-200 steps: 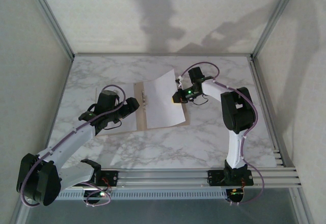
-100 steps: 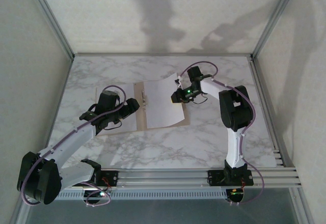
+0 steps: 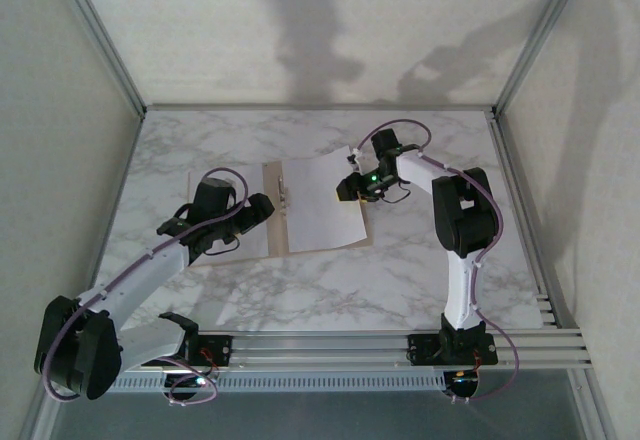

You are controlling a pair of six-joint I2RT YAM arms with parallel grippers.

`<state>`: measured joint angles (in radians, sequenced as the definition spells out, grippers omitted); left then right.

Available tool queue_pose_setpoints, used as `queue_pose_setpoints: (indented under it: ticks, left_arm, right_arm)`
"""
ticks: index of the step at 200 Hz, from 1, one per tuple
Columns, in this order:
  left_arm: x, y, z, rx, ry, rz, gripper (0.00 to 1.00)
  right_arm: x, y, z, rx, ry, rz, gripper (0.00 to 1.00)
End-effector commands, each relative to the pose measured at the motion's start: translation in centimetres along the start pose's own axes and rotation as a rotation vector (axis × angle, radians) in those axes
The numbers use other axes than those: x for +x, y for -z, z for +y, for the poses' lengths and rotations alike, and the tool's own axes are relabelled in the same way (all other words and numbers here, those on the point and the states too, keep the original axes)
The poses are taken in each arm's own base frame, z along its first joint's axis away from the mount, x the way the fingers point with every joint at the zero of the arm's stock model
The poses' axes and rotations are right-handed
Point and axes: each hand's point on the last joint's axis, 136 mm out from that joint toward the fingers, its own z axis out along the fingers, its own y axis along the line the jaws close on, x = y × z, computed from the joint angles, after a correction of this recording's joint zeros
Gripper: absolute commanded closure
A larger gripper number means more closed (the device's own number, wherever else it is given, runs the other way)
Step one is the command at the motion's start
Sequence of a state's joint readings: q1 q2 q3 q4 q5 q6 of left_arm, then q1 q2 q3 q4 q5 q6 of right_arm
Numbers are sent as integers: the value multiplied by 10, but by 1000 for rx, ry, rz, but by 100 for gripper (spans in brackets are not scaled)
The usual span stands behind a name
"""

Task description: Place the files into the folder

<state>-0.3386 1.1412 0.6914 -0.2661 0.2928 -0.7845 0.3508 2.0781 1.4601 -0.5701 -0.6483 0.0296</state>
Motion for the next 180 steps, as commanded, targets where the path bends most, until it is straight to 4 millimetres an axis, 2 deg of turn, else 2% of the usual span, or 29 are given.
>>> queue_pose_setpoints:
  ticks: [1, 122, 180]
  left_arm:
    - [-1, 0, 1, -2, -9, 8, 6]
    - [-1, -4, 2, -9, -8, 15, 6]
    - [0, -4, 3, -12, -8, 17, 6]
  right_arm:
    - [-7, 8, -3, 17, 3, -10, 46]
    - [-7, 11, -15, 19, -23, -11, 46]
    - [-10, 23, -21, 31, -31, -46, 45]
